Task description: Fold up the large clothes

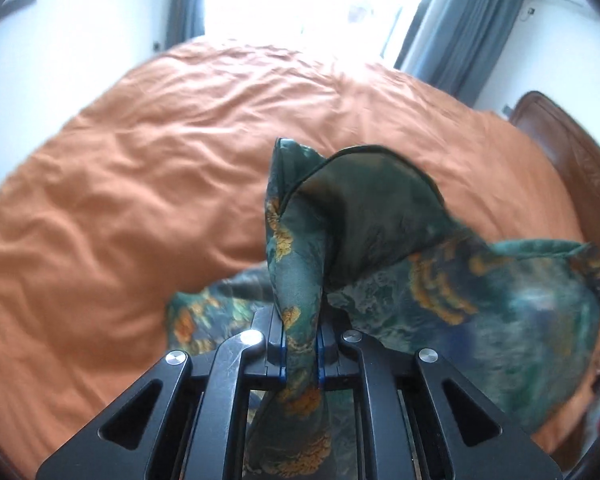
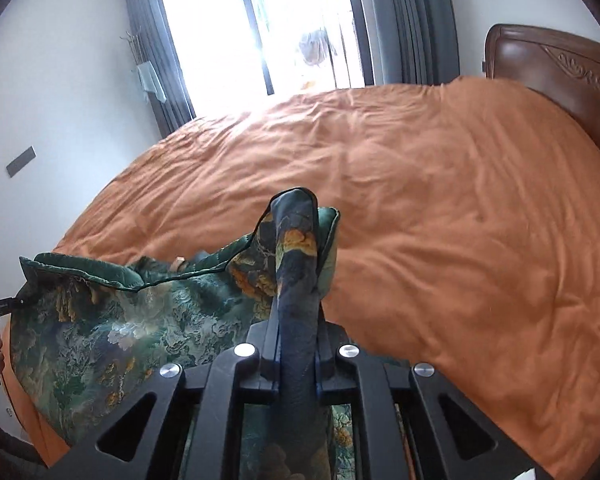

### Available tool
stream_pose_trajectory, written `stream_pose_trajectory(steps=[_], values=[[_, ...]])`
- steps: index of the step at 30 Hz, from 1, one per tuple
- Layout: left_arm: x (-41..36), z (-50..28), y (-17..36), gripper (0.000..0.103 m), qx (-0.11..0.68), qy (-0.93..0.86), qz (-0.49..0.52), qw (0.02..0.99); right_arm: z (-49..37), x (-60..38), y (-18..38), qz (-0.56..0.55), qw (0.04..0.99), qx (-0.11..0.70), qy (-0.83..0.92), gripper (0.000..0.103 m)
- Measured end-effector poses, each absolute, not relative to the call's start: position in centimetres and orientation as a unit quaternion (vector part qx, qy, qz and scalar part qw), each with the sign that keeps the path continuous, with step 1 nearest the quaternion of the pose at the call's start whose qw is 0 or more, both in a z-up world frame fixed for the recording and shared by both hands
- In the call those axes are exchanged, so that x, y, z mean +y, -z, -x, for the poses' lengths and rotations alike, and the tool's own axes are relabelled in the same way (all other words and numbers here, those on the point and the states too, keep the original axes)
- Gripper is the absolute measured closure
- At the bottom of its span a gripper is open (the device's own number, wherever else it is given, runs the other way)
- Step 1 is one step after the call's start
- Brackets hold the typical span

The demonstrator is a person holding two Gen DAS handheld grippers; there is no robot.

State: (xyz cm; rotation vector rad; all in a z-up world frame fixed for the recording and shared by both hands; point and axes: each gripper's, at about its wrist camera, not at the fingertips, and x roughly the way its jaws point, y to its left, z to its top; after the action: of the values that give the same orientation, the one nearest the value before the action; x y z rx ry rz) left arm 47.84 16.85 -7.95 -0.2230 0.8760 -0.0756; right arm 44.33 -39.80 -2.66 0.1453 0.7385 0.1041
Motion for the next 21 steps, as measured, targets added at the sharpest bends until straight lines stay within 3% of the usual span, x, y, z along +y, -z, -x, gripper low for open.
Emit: stream_pose_trajectory(steps=[3,8,15,17,19,20,21], values=[[16.7,-49.0,11.8,0.092,0.445,0.018,0.103,0.889,-45.9,-39.9,4.6,-0.079,0.924,0.374,-0.034,0.092],[16.8,-48.4,15.9,0.086,0.431,0.020,0.087,0.898,-47.8,-41.1,13.7,-0.113,0.888,0.446,-0.021,0.091],[17.0,-47.9,16.4,0.082,0.420,0.026,0.096,0.902,-47.4,-41.5,16.0,-0.146,0.891,0.429,-0.026,0.088],[17.1,-47.7,15.9,0.072,0.423,0.024,0.098,0.900,-47.3,-41.6,15.8,-0.143,0.891,0.429,-0.026,0.084],[16.9,-46.4,14.3,0.041,0.425,0.022,0.094,0.900,-47.0,-41.8,15.3,-0.144,0.892,0.428,-0.030,0.082],[16.7,-45.5,13.3,0.030,0.414,0.025,0.086,0.906,-46.7,-42.0,15.1,-0.144,0.891,0.429,-0.029,0.079],[16.3,-44.5,12.4,0.027,0.403,0.030,0.076,0.912,-46.4,-42.1,14.5,-0.145,0.891,0.430,-0.025,0.069]])
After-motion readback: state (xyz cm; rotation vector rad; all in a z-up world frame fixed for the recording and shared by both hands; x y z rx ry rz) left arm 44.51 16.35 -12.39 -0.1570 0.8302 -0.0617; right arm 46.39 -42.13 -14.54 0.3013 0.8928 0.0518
